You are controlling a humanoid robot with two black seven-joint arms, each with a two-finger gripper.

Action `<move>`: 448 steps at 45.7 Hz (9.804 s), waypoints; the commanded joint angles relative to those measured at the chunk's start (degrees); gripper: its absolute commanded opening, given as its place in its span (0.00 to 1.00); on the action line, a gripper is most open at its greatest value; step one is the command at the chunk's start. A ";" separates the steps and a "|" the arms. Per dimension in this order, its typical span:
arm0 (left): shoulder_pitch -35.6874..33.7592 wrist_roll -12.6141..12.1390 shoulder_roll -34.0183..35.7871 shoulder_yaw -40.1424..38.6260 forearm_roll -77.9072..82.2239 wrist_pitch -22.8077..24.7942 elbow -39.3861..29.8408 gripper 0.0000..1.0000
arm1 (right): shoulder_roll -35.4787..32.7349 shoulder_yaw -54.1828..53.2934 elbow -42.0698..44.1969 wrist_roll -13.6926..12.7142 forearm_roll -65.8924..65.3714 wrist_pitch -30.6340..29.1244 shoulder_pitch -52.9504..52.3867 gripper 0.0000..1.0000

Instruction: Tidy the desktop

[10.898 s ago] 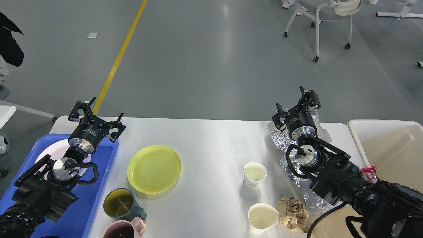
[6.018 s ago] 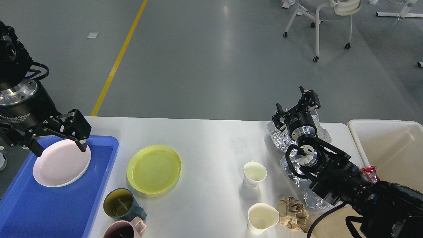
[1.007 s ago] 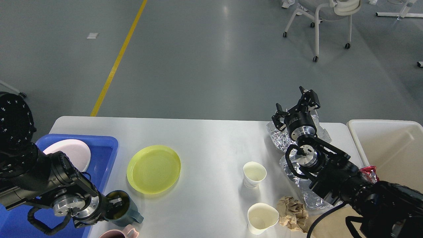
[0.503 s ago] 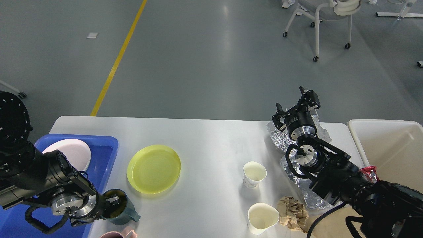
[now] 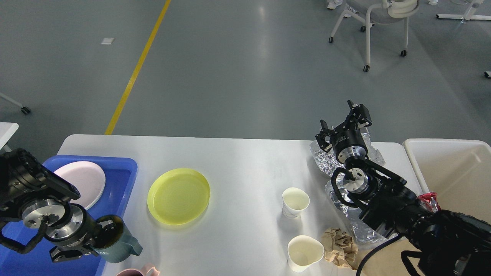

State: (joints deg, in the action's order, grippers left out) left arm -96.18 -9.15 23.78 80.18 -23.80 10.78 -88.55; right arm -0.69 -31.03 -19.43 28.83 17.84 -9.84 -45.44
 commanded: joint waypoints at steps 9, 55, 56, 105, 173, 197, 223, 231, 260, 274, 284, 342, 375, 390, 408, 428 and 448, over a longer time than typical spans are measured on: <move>-12.09 -1.74 6.97 6.48 0.51 10.74 -1.18 0.00 | -0.01 -0.08 0.00 0.00 0.00 0.00 0.00 1.00; -22.41 -7.11 29.91 17.84 13.51 8.39 5.75 0.01 | 0.08 0.01 0.00 0.00 0.00 0.00 0.00 1.00; -20.56 -7.11 31.05 16.08 14.22 7.25 6.72 0.01 | -0.01 0.01 0.00 0.00 0.00 0.00 0.00 1.00; 24.72 -6.49 35.55 -24.01 19.06 -11.31 19.38 0.03 | 0.08 0.01 0.09 0.00 0.00 0.00 0.00 1.00; 31.40 -6.40 32.38 -30.17 18.97 -14.74 22.64 0.15 | 0.08 0.01 0.09 0.00 0.00 0.00 0.00 1.00; 31.23 -7.02 32.29 -30.26 19.06 -14.12 20.97 0.11 | -0.01 0.01 0.09 0.00 0.00 0.00 0.00 1.00; 30.17 -7.11 34.49 -30.26 19.15 -14.03 15.52 0.11 | -0.01 0.01 0.09 0.00 0.00 0.00 0.09 1.00; 29.38 -7.11 35.19 -30.34 19.15 -14.03 15.52 0.15 | 0.08 0.01 0.09 0.00 0.00 0.00 0.00 1.00; 29.12 -6.40 35.46 -30.96 19.06 -13.07 15.52 0.99 | -0.01 -0.08 0.09 0.00 0.00 0.00 0.00 1.00; 25.69 -7.11 40.73 -32.89 19.06 -6.48 15.87 0.99 | -0.01 0.01 0.09 0.00 0.00 0.00 0.00 1.00; 23.05 -7.20 43.36 -32.98 19.23 -2.52 16.39 0.99 | 0.08 0.01 0.09 0.00 0.00 0.00 0.00 1.00; -17.98 -29.61 33.71 -43.26 41.30 36.32 17.36 0.99 | -0.01 0.01 0.00 0.00 0.00 0.00 0.00 1.00; -13.78 -29.08 6.45 -41.77 29.87 35.71 15.87 0.97 | -0.01 -0.08 -0.09 0.00 0.00 0.00 0.00 1.00; -10.00 -29.17 3.55 -37.46 30.04 35.80 9.37 0.96 | -0.01 -0.08 -0.09 0.00 0.00 0.00 0.00 1.00; -5.43 -28.82 0.92 -32.19 29.96 35.63 3.22 0.90 | -0.01 -0.08 -0.09 0.00 0.00 0.00 0.00 1.00; 1.43 -24.25 -2.60 -27.98 29.96 32.20 2.16 0.84 | 0.08 -0.08 -0.09 0.00 0.00 0.00 0.09 1.00; 3.37 -24.33 -4.62 -24.54 30.22 26.84 -0.48 0.80 | 0.08 -0.08 -0.09 0.00 0.00 0.00 0.00 1.00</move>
State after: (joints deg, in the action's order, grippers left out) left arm -92.88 -33.38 19.29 55.28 6.34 38.18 -88.95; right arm -0.67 -31.10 -19.51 28.83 17.83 -9.84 -45.44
